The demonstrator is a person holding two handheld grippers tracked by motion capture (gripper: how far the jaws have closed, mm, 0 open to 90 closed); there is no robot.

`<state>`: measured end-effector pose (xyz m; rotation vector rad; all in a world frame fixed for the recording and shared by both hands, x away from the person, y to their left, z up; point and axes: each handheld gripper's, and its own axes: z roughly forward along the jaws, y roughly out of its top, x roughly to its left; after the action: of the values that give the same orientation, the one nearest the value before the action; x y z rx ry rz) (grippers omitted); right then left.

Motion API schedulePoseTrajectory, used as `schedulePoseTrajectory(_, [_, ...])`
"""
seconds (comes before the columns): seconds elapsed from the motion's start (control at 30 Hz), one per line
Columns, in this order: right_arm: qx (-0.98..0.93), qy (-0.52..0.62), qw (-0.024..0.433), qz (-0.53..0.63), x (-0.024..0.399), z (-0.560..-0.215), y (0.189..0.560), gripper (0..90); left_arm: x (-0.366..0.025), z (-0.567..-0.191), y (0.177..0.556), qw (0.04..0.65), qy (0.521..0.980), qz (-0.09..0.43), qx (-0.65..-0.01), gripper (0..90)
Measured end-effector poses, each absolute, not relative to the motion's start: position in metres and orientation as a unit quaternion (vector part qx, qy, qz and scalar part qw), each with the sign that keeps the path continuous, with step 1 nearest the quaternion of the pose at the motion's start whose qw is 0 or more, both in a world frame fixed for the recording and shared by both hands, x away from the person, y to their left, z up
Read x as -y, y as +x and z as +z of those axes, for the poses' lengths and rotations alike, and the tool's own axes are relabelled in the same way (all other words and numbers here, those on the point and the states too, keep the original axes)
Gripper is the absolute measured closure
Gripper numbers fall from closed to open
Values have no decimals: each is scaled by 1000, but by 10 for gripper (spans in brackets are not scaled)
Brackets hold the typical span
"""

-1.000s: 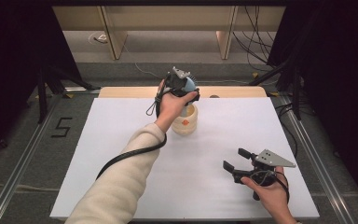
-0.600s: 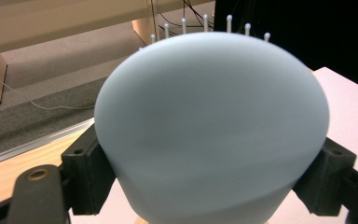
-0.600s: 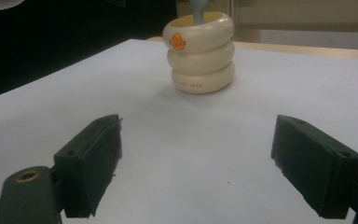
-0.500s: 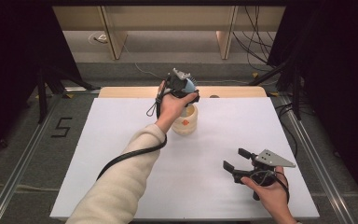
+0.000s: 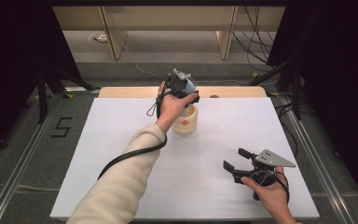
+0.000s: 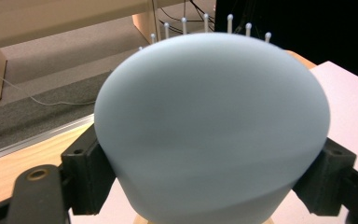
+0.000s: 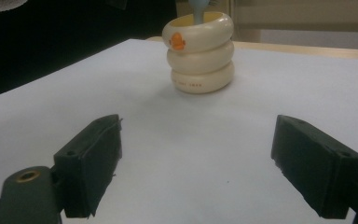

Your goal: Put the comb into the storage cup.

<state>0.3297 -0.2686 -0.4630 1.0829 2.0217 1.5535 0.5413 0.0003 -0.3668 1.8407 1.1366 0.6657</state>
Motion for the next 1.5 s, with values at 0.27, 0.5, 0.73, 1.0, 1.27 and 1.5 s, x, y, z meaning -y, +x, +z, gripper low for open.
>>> schedulePoseTrajectory(0.27, [-717, 385, 186, 551, 269, -463, 330, 171, 1, -368, 548, 432, 730, 266, -458, 189])
schedulePoseTrajectory(0.5, [-715, 386, 185, 553, 270, -464, 330, 171, 4, -369, 554, 434, 728, 267, -460, 187])
schedulePoseTrajectory(0.73, [-714, 387, 185, 553, 270, -464, 331, 170, 7, -370, 561, 435, 724, 266, -464, 187])
schedulePoseTrajectory(1.0, [-714, 388, 185, 552, 271, -464, 331, 170, 10, -371, 566, 432, 723, 268, -468, 186])
schedulePoseTrajectory(1.27, [-714, 388, 185, 552, 271, -464, 331, 170, 11, -369, 565, 417, 718, 273, -486, 184])
schedulePoseTrajectory(1.5, [-715, 388, 184, 552, 271, -464, 331, 170, 10, -372, 566, 419, 722, 264, -483, 176])
